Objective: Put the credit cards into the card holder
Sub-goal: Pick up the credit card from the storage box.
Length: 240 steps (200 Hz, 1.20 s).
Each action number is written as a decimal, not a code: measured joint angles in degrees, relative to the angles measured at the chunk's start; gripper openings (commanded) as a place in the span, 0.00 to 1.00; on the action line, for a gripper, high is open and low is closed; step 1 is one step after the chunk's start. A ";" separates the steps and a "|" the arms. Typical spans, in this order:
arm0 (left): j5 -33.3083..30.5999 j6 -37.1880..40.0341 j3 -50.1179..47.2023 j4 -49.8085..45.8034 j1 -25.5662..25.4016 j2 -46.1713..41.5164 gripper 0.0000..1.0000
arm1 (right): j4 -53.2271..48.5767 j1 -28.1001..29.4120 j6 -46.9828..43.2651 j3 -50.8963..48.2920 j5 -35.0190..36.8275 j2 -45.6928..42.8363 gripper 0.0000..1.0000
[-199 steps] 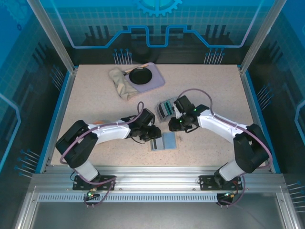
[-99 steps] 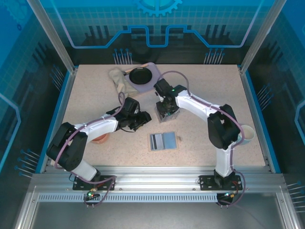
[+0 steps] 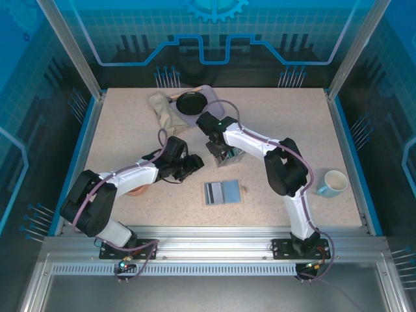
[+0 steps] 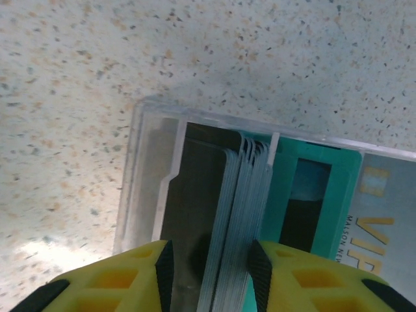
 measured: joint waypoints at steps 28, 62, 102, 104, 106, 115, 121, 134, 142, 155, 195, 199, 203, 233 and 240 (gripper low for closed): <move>-0.22 0.00 -0.33 0.00 0.22 -0.59 0.61 | -0.44 0.72 -0.44 0.70 3.32 0.74 0.38; -0.22 0.00 -0.33 0.00 0.22 -0.70 0.61 | -0.66 1.20 -1.46 0.83 6.05 0.74 0.36; -0.22 0.00 -0.33 0.00 0.22 -0.70 0.61 | -0.76 1.27 -2.32 0.83 7.32 0.74 0.33; -0.22 0.00 -0.33 0.00 0.22 -0.70 0.61 | -0.76 1.27 -2.34 0.83 7.32 0.74 0.32; -0.22 0.00 -0.33 0.00 0.22 -0.70 0.61 | -0.79 1.27 -2.40 0.83 7.32 0.74 0.31; -0.22 0.00 -0.33 0.00 0.22 -0.70 0.61 | -0.76 1.27 -2.54 0.83 7.32 0.74 0.28; -0.20 0.00 -0.33 0.00 0.22 -0.70 0.61 | -0.76 1.27 -2.69 0.83 7.34 0.74 0.27; -0.20 0.00 -0.33 0.00 0.26 -0.70 0.61 | -0.76 1.27 -3.08 0.83 7.34 0.74 0.23; -0.20 0.00 -0.33 0.00 0.26 -0.70 0.61 | -0.76 1.27 -3.08 0.83 7.32 0.74 0.21; -0.20 0.00 -0.33 0.00 0.26 -0.70 0.61 | -0.74 1.27 -3.17 0.83 7.32 0.74 0.19; -0.20 0.00 -0.37 0.00 0.26 -0.70 0.61 | -0.57 1.25 -3.41 0.83 7.63 0.70 0.12; -0.20 0.00 -0.37 0.00 0.26 -0.70 0.61 | -0.55 1.25 -3.41 0.83 7.72 0.70 0.11; -0.20 0.00 -0.37 0.00 0.26 -0.70 0.61 | -0.52 1.25 -3.37 0.83 7.76 0.70 0.10; -0.20 0.00 -0.37 0.00 0.26 -0.70 0.61 | 0.04 1.25 -3.45 0.55 7.41 -0.04 0.01; -0.20 0.00 -0.37 0.00 0.26 -0.70 0.61 | 0.11 1.18 -3.39 0.37 6.93 -0.39 0.01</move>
